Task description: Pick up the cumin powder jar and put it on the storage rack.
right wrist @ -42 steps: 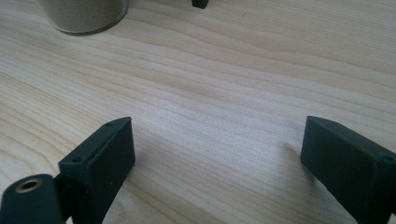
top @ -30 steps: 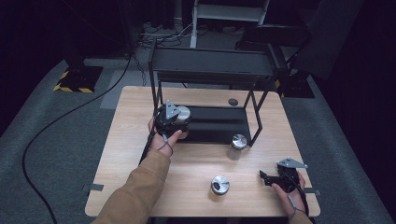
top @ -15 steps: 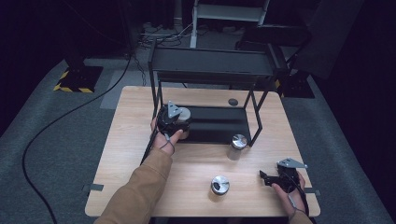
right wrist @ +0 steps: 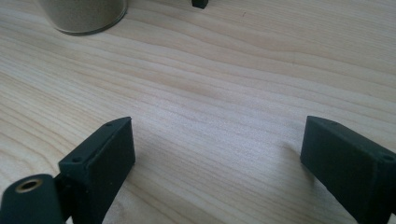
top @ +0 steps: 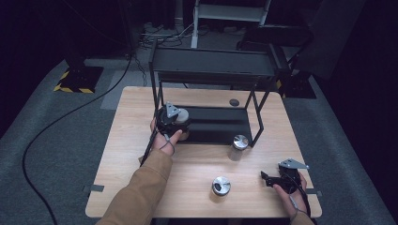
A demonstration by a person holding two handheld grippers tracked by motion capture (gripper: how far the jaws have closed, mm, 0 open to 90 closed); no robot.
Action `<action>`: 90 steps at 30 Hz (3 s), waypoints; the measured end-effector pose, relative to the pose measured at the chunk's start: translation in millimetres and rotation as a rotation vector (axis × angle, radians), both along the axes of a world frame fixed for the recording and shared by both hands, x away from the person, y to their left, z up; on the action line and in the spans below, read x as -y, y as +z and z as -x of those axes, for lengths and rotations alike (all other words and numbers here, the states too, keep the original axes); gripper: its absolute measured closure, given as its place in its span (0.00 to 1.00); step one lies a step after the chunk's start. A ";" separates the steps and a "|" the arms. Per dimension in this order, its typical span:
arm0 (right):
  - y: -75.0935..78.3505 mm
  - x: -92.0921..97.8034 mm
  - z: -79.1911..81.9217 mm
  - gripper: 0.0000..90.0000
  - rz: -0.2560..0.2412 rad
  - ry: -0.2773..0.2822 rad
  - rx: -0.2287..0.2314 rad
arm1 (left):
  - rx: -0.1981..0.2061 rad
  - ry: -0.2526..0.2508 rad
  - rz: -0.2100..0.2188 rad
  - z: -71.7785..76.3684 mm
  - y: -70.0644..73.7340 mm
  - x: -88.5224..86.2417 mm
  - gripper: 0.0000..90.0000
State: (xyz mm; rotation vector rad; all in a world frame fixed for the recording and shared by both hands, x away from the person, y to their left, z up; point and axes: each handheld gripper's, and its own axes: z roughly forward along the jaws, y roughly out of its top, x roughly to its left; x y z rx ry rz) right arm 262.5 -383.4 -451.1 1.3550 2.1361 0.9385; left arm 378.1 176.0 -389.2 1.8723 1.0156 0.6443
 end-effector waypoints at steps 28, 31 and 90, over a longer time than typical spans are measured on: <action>0.0 0.3 0.5 0.11 0.000 0.005 0.000 | 0.093 -0.024 0.055 89.4 13.7 -45.2 0.09; 0.0 0.5 0.7 0.11 -0.001 0.009 0.000 | 0.091 -0.018 0.064 103.0 10.3 -50.4 0.09; -0.2 1.1 5.7 0.14 -0.001 0.014 0.004 | -0.122 0.030 -0.086 145.5 -56.5 -68.7 0.10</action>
